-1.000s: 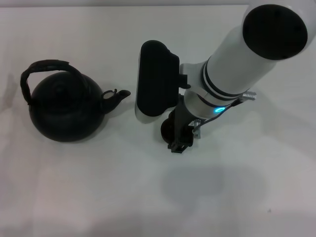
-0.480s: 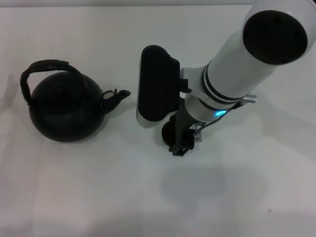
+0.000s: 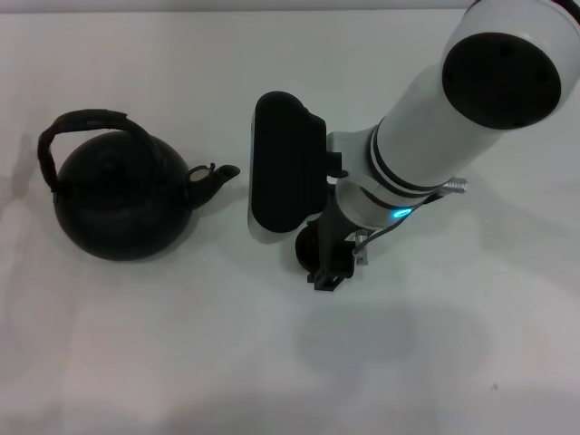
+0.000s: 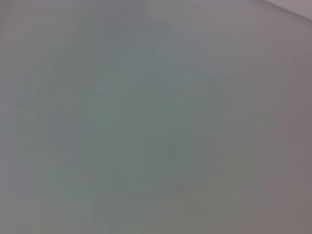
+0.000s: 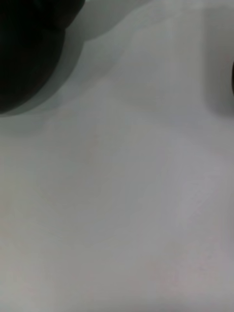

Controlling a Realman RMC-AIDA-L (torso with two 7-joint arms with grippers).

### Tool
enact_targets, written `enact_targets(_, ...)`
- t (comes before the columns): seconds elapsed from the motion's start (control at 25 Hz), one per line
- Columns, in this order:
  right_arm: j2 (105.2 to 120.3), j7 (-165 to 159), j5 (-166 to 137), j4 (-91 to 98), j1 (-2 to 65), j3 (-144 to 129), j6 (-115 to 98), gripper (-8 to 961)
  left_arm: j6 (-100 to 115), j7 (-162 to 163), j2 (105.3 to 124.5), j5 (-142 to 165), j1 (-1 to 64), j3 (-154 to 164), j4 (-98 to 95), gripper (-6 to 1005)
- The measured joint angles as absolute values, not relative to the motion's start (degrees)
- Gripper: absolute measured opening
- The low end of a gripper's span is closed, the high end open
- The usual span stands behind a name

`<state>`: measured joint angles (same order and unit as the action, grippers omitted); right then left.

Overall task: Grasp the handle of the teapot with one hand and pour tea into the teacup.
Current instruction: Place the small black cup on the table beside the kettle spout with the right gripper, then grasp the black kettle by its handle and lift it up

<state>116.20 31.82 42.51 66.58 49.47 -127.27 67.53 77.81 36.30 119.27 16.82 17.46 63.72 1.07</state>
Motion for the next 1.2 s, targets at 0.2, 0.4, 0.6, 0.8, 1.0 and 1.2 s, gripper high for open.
enact_targets(0.2,116.19,31.9,42.6,66.7,49.5,-127.2,67.5,801,77.8,36.3,119.27,16.9,17.5,63.7,1.0,875)
enact_targets(0.4,116.19,32.4,43.9,66.8,49.4,-126.8,67.0,844,77.8,36.3,119.26,16.9,17.6,63.7,1.0,875)
enact_targets(0.6,116.19,33.4,44.8,66.8,48.7,-126.3,65.4,843,77.8,36.3,119.20,16.9,17.6,63.7,1.1,875)
enact_targets(0.8,116.18,36.1,46.1,66.9,46.1,-122.6,63.8,842,77.8,36.3,119.18,16.9,17.5,63.7,1.1,874)
enact_targets(1.0,115.93,41.9,51.4,66.9,42.1,-114.9,64.7,840,77.8,36.3,119.17,16.9,17.3,63.7,1.1,875)
enact_targets(1.2,115.80,46.7,54.5,66.6,38.9,-107.5,66.4,839,78.1,36.3,119.18,16.8,17.2,63.7,1.0,875)
